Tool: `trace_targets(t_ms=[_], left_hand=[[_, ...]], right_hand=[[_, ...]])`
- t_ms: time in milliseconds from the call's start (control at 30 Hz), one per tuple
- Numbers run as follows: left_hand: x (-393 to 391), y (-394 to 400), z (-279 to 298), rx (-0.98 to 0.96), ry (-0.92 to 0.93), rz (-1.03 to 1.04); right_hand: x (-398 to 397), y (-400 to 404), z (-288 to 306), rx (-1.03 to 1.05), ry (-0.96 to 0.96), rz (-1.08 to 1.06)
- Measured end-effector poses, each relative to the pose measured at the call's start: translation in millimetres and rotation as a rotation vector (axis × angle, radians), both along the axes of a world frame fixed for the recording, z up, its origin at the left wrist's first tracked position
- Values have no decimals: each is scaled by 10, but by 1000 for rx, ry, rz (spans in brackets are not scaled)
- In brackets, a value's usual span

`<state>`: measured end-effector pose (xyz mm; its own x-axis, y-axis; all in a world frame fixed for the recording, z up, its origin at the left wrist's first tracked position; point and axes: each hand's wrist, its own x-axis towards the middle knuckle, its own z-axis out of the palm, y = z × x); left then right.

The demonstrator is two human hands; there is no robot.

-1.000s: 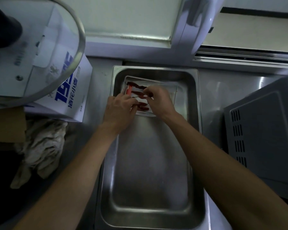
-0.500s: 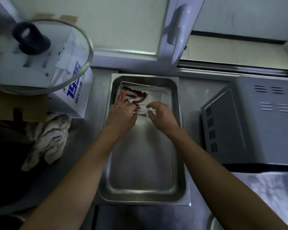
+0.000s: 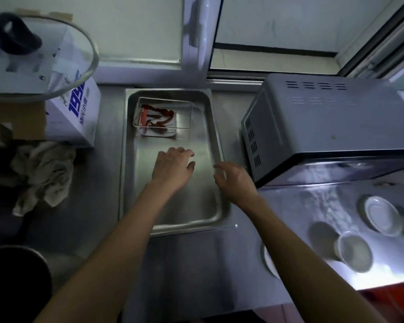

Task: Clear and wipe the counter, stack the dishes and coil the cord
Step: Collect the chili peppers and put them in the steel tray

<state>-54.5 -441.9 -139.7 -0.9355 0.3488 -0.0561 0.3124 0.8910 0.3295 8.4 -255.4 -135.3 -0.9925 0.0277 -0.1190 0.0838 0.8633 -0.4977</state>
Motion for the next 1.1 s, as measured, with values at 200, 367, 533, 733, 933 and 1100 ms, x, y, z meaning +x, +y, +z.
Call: trace_targets(t_ms=[200, 367, 533, 733, 933, 1100], left_hand=[[529, 267, 149, -18, 31, -63], [1118, 656, 242, -59, 54, -113], [1904, 1281, 281, -48, 50, -215], [2644, 2258, 349, 14, 83, -357], [3128, 3098, 442, 12, 130, -528], [3407, 3627, 436, -30, 105, -639]], right_hand=[[593, 389, 112, 17, 51, -13], [1212, 818, 169, -38, 98, -96], [2126, 1458, 210, -78, 132, -206], [3172, 2296, 267, -41, 150, -347], [3881, 2960, 331, 0, 143, -500], [4323, 3317, 290, 60, 107, -603]])
